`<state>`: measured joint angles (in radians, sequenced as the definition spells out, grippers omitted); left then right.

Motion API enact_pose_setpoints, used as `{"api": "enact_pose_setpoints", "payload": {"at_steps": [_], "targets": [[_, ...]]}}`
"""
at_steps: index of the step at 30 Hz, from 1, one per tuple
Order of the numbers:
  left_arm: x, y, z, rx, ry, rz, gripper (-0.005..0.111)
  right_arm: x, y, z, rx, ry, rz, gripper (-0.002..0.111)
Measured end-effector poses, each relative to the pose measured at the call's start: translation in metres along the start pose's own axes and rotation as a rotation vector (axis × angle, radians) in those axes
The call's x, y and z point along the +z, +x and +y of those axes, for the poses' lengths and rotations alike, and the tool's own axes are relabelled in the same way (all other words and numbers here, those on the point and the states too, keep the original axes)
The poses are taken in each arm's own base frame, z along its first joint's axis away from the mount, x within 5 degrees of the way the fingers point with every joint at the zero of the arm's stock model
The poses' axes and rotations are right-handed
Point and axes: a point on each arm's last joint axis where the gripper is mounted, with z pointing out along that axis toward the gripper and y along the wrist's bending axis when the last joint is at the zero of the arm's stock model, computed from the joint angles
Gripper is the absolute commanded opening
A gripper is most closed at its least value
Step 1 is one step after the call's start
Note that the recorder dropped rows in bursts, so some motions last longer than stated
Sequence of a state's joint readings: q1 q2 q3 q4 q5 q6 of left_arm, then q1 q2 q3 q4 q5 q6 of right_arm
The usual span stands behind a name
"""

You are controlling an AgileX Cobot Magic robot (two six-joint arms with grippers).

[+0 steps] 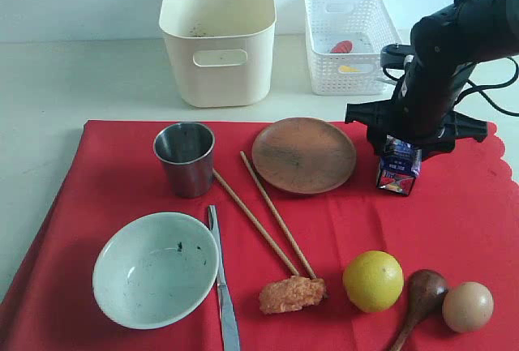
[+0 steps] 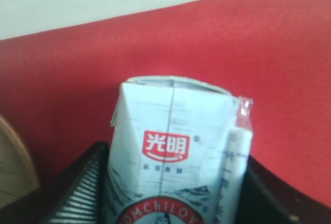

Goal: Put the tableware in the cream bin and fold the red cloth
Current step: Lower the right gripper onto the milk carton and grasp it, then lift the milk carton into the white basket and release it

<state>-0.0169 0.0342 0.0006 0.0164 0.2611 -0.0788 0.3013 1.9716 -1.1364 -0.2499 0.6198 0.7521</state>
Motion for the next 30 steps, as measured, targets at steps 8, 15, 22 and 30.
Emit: {"api": "enact_pose_setpoints", "payload": {"at_steps": [8, 15, 22, 30], "targets": [[0.000, 0.000, 0.000, 0.000, 0.000, 0.000, 0.001, 0.000, 0.000, 0.000, -0.003, 0.001, -0.001, 0.000], [0.000, 0.000, 0.000, 0.000, 0.000, 0.000, 0.001, 0.000, 0.000, 0.000, -0.004, 0.002, -0.002, 0.000], [0.000, 0.000, 0.000, 0.000, 0.000, 0.000, 0.001, -0.004, -0.001, -0.001, -0.004, 0.000, -0.009, 0.000], [0.000, 0.000, 0.000, 0.000, 0.000, 0.000, 0.001, -0.060, -0.013, -0.004, 0.031, -0.088, -0.170, 0.000]]}}
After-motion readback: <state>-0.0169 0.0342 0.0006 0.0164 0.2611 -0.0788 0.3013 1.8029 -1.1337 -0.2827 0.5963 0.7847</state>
